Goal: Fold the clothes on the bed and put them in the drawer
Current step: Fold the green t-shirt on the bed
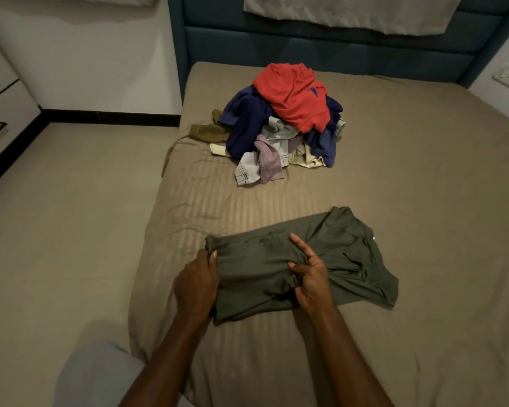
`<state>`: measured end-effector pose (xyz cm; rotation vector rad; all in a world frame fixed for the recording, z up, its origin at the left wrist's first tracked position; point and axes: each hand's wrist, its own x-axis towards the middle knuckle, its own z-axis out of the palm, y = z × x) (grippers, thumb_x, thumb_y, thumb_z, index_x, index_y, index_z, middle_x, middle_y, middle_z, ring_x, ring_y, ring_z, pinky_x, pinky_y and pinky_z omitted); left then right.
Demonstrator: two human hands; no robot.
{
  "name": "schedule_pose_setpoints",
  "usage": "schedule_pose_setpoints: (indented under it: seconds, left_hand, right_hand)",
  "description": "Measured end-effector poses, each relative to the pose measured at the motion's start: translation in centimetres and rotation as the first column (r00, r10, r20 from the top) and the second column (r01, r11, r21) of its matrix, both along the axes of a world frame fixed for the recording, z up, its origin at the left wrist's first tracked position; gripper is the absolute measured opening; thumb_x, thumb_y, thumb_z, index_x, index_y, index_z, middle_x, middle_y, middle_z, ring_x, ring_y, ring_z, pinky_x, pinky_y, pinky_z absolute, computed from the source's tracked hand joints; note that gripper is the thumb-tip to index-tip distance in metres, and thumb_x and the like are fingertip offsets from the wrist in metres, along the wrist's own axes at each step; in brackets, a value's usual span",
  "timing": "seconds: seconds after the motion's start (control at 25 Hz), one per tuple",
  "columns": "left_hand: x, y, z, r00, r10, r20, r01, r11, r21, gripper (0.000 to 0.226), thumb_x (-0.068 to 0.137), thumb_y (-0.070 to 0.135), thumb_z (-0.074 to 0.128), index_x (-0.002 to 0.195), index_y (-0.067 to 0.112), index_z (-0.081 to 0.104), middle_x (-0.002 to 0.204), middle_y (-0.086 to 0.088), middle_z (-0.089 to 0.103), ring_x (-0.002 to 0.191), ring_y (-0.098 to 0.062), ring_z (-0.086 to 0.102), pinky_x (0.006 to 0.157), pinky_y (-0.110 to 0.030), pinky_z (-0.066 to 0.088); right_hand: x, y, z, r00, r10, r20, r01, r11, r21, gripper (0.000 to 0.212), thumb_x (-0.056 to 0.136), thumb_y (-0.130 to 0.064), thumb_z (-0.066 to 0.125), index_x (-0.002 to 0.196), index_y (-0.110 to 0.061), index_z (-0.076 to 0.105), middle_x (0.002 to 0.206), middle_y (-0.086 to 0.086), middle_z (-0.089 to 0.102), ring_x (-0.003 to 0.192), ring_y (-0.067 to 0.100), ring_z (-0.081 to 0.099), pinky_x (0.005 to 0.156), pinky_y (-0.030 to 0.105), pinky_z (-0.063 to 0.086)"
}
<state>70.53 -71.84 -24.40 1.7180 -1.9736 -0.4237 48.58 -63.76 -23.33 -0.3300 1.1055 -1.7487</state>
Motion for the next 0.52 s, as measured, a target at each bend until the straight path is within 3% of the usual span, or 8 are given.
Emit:
schedule_pose_setpoints:
  seconds: [0.12,0.2,0.28,0.36,0.4,0.44,0.52]
  left_hand:
    - [0.2,-0.3,0.0,0.999,0.046,-0.021,-0.046,0.999,0.012,0.046,0.106,0.048,0.042,0.094,0.008,0.061,0.070,-0.024,0.066,0.062,-0.043,0.065,0.053,-0.039,0.046]
    - [0.3,-0.1,-0.8,1.000,0.019,-0.006,-0.020,0.999,-0.035,0.058,0.102,0.061,0.035,0.096,0.010,0.063,0.069,-0.020,0.067,0.060,-0.041,0.066,0.052,-0.039,0.048]
    - [0.2,-0.2,-1.0,1.000,0.004,-0.004,-0.004,0.999,0.035,0.063,0.098,0.071,0.038,0.109,0.015,0.063,0.081,-0.017,0.071,0.072,-0.038,0.069,0.061,-0.039,0.052]
    - [0.4,-0.3,-1.0,1.000,0.022,0.002,-0.022,0.997,0.081,0.068,0.088,0.079,0.049,0.116,0.018,0.062,0.089,-0.016,0.073,0.081,-0.037,0.070,0.067,-0.040,0.052]
    - [0.5,-0.3,-0.9,0.999,0.017,0.027,-0.020,0.996,0.083,0.075,0.081,0.084,0.053,0.117,0.019,0.061,0.089,-0.015,0.073,0.082,-0.037,0.070,0.068,-0.040,0.053]
    - [0.5,-0.2,-0.7,0.999,0.006,0.044,-0.010,0.997,0.078,0.082,0.074,0.090,0.056,0.116,0.019,0.061,0.089,-0.014,0.072,0.082,-0.036,0.070,0.068,-0.040,0.055]
    - [0.7,0.0,-0.7,0.999,-0.025,0.039,0.023,0.997,0.073,0.093,0.062,0.098,0.056,0.112,0.020,0.059,0.089,-0.010,0.072,0.081,-0.032,0.070,0.068,-0.040,0.056]
  right_hand:
    - [-1.3,0.8,0.2,0.904,0.107,-0.413,-0.027,0.980,0.195,0.071,0.079,0.033,0.048,0.134,-0.011,0.060,0.134,0.007,0.065,0.134,0.029,0.057,0.103,0.023,0.051]
    - [-0.5,1.9,0.5,0.683,0.152,-0.715,0.028,0.972,0.233,0.059,0.079,0.014,0.063,0.131,-0.014,0.064,0.129,-0.001,0.067,0.127,0.018,0.061,0.106,0.022,0.049]
    - [0.2,1.0,1.2,0.363,0.153,-0.919,0.146,0.965,0.219,0.048,0.077,-0.010,0.064,0.124,-0.017,0.070,0.124,0.000,0.070,0.118,0.015,0.063,0.107,0.033,0.047]
    - [0.2,-2.4,2.1,0.090,0.284,-0.955,0.299,0.907,0.298,0.035,0.088,-0.021,0.063,0.122,-0.018,0.070,0.121,0.006,0.069,0.115,0.026,0.059,0.103,0.043,0.040]
    - [0.0,-4.5,2.3,0.004,0.400,-0.916,0.352,0.857,0.376,0.031,0.094,-0.027,0.062,0.123,-0.019,0.070,0.122,0.009,0.067,0.116,0.029,0.057,0.103,0.045,0.037]
    - [-0.5,-6.3,2.4,-0.045,0.501,-0.864,0.379,0.809,0.449,0.029,0.096,-0.032,0.063,0.121,-0.020,0.070,0.122,0.010,0.065,0.117,0.031,0.055,0.103,0.046,0.036]
    - [-1.7,-9.3,2.1,-0.027,0.582,-0.813,0.348,0.768,0.538,0.017,0.092,-0.030,0.068,0.107,-0.024,0.074,0.114,0.009,0.068,0.114,0.032,0.058,0.099,0.043,0.040]
